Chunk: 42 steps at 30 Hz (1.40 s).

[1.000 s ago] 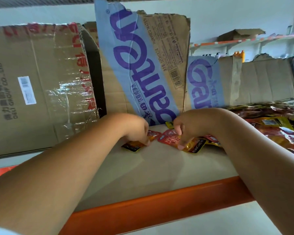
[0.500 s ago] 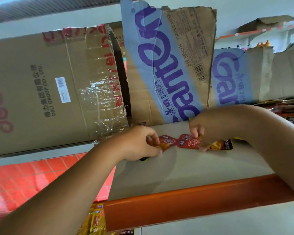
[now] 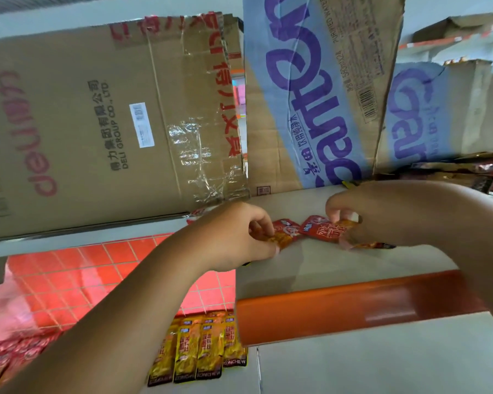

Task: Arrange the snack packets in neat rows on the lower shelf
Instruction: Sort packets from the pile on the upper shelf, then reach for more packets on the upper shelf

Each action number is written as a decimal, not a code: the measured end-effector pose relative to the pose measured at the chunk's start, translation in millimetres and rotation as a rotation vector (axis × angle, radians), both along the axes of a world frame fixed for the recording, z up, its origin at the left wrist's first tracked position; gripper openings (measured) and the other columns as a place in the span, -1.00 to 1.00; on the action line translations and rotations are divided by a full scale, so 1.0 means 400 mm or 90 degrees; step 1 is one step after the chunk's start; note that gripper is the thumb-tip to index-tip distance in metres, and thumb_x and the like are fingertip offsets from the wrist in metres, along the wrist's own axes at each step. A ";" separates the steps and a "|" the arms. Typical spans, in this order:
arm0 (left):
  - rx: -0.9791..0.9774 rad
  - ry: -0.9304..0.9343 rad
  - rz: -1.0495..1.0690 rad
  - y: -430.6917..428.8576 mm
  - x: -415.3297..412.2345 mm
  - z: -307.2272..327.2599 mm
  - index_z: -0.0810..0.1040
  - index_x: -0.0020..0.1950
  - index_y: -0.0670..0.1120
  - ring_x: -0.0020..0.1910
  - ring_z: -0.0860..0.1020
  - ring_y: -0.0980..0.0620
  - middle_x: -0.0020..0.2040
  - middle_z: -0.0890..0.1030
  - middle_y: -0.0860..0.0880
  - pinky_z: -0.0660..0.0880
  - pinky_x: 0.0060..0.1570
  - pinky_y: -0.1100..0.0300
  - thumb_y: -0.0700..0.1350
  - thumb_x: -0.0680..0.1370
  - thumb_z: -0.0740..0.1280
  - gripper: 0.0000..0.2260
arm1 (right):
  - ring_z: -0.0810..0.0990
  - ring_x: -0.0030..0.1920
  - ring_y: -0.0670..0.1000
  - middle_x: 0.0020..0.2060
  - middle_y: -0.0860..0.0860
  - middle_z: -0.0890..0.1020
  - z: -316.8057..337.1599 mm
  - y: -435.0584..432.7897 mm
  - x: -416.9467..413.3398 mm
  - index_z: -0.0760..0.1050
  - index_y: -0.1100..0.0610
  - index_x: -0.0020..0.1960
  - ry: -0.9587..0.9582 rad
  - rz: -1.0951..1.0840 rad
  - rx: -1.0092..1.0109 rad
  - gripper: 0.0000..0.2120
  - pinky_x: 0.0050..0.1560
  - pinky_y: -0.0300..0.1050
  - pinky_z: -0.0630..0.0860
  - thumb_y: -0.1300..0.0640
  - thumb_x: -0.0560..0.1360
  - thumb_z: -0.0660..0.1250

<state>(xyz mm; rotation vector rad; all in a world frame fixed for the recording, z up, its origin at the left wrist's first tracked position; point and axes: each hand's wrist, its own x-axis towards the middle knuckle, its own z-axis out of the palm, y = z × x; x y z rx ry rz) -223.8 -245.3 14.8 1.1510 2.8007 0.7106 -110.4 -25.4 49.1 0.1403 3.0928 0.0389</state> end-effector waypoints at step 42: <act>0.065 0.070 0.406 -0.884 -0.258 -0.881 0.59 0.24 -0.03 -0.06 0.57 -0.12 0.02 0.58 -0.08 0.58 -0.11 0.03 0.24 0.35 0.53 -0.43 | 0.47 -0.09 -0.07 -0.07 -0.15 0.45 -0.948 -0.997 -0.249 0.35 -0.14 0.03 0.049 -0.168 -0.399 -0.62 -0.24 -0.27 0.38 -0.30 0.37 0.39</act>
